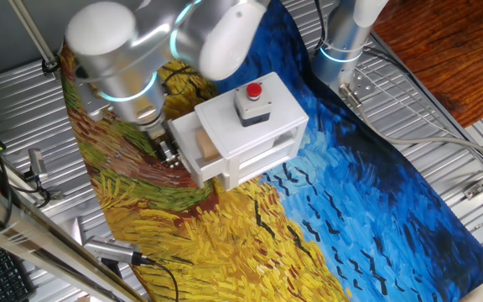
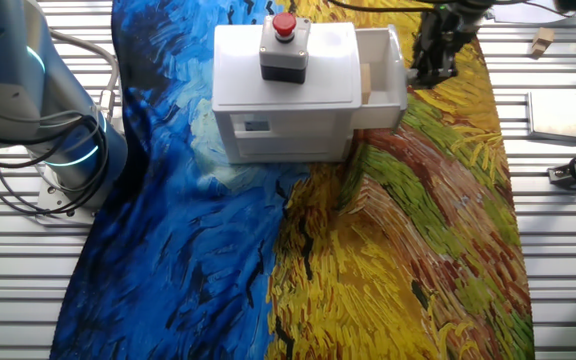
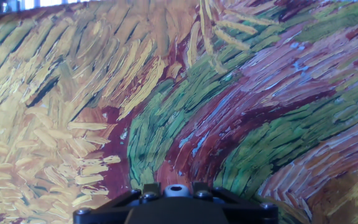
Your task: Take something out of a drawer
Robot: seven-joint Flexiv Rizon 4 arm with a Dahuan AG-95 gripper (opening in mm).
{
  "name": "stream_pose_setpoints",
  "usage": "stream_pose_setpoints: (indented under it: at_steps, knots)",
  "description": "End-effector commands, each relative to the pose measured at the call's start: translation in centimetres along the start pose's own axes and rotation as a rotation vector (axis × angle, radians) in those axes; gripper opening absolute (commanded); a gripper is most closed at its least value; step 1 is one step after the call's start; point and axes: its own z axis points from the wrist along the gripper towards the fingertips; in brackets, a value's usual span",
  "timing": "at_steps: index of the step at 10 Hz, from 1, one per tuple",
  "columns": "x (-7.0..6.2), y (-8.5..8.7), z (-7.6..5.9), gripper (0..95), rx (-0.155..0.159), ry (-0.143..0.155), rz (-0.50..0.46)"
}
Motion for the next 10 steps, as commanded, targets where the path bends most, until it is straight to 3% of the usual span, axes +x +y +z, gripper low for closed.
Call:
stream_pose_setpoints:
  at_steps: [1, 10]
  knots:
    - [0.0, -0.1, -0.1, 0.0, 0.001, -0.004, -0.001]
    - [-2.6, -0.1, -0.6, 0.0, 0.0, 0.004, -0.012]
